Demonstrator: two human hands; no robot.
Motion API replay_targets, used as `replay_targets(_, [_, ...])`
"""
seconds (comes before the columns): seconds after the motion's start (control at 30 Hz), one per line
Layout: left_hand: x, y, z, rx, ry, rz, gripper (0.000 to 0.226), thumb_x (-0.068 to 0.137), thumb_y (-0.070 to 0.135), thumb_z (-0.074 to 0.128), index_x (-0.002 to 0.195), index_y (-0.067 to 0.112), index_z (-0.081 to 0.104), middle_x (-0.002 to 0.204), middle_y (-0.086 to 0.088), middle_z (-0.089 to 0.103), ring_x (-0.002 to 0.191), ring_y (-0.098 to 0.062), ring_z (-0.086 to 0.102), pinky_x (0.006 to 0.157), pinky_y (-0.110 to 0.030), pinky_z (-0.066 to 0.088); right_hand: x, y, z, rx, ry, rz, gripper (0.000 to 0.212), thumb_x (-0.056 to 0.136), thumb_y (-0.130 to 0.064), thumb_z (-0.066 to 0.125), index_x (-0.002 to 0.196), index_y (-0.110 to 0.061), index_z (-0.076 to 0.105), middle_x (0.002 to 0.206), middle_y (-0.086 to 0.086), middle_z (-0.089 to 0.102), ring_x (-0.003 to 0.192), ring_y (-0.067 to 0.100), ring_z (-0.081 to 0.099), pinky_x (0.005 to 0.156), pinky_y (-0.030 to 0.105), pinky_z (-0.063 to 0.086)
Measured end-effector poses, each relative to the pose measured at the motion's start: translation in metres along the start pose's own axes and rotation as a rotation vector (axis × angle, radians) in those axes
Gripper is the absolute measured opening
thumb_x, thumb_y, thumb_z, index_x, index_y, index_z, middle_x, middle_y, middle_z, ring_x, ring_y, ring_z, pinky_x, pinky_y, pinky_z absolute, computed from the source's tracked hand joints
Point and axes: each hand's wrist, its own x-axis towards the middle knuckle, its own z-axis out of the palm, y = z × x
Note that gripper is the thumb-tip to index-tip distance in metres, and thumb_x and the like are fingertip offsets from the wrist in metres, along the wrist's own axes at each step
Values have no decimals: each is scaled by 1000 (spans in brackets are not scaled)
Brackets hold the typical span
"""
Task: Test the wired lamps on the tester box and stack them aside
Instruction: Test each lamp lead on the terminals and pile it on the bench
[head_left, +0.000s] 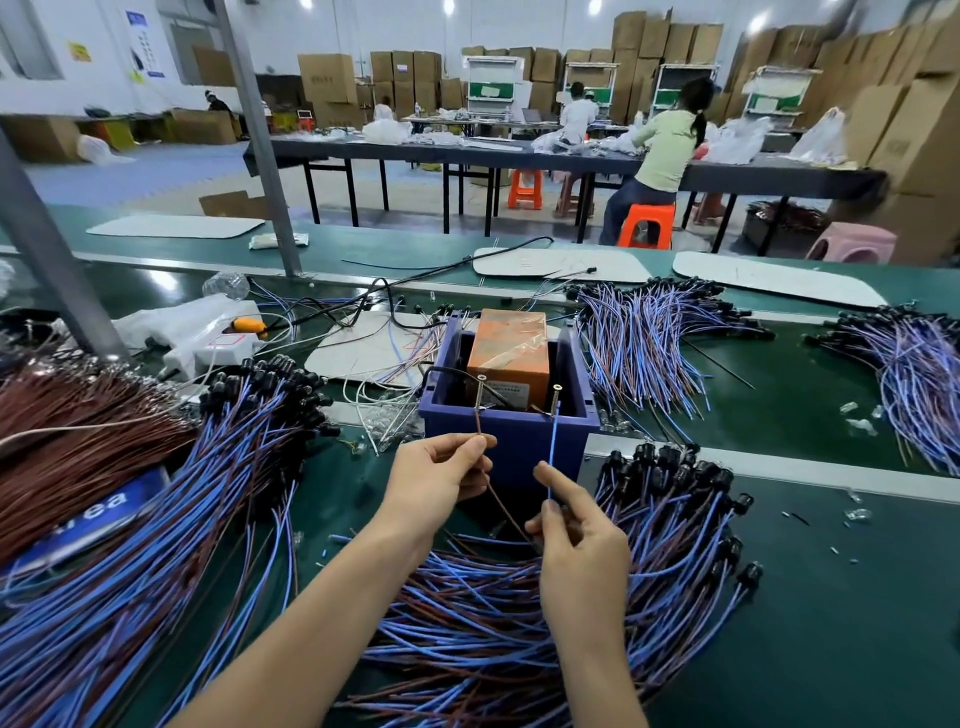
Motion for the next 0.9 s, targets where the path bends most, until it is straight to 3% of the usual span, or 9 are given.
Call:
replay_targets(0.17, [3, 2, 0, -20, 26, 25, 15, 94, 9, 57, 90, 10, 72, 62, 2, 63, 54, -3, 58, 62, -18, 56, 2, -3, -1, 24, -48, -18, 37, 96, -5, 52, 112, -35, 65, 65, -1, 63, 43, 4, 39, 42, 17, 36])
replay_targets(0.9, [3, 6, 5, -21, -26, 24, 14, 92, 11, 60, 94, 11, 74, 63, 3, 66, 59, -4, 61, 63, -19, 55, 7, -6, -8, 31, -80, -34, 36, 95, -2, 52, 111, -29, 70, 54, -8, 60, 47, 9, 41, 44, 19, 35])
